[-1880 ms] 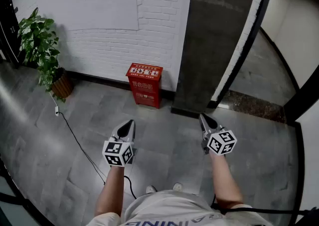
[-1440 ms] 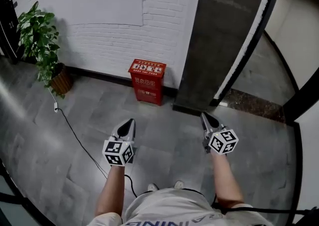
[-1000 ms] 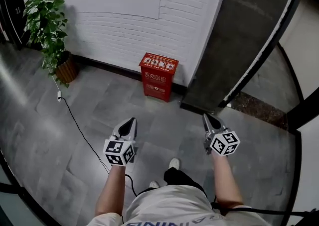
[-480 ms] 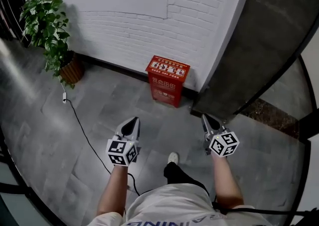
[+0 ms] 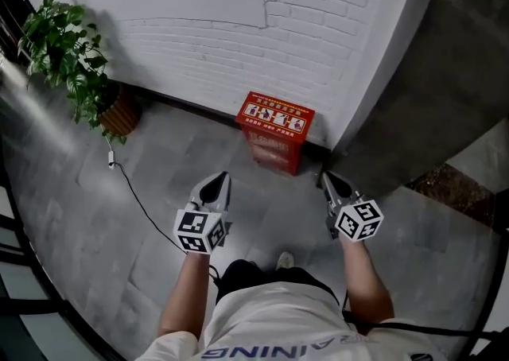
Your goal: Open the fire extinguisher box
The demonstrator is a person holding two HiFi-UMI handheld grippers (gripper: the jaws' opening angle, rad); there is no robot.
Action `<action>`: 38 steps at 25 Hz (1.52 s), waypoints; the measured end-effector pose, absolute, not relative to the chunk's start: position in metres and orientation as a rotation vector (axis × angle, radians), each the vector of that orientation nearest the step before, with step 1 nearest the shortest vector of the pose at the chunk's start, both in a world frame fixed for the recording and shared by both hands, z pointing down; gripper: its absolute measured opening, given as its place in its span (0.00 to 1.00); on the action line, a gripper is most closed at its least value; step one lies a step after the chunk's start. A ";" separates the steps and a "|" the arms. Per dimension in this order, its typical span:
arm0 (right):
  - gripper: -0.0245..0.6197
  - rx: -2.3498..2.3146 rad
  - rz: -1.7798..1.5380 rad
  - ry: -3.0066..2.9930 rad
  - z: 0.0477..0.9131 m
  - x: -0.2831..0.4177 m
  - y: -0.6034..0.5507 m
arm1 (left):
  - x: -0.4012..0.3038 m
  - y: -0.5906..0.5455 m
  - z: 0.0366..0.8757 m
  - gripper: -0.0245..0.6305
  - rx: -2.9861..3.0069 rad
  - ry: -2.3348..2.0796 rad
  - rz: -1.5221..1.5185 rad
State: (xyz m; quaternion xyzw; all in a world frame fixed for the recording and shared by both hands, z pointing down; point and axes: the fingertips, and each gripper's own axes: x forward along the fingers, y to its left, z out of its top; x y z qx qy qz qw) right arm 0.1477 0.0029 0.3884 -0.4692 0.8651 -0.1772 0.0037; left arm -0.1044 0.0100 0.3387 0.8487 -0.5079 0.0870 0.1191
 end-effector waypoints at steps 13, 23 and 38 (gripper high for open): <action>0.05 -1.713 -0.575 2.594 0.407 0.155 -0.107 | -0.097 -0.160 0.358 0.05 2.584 -1.265 0.214; 0.05 -1.972 -0.621 2.317 0.417 0.146 -0.206 | -0.136 -0.328 0.403 0.05 2.697 -1.002 0.417; 0.05 -2.104 -0.616 2.264 0.549 0.170 -0.264 | -0.068 -0.365 0.572 0.05 2.662 -0.858 0.575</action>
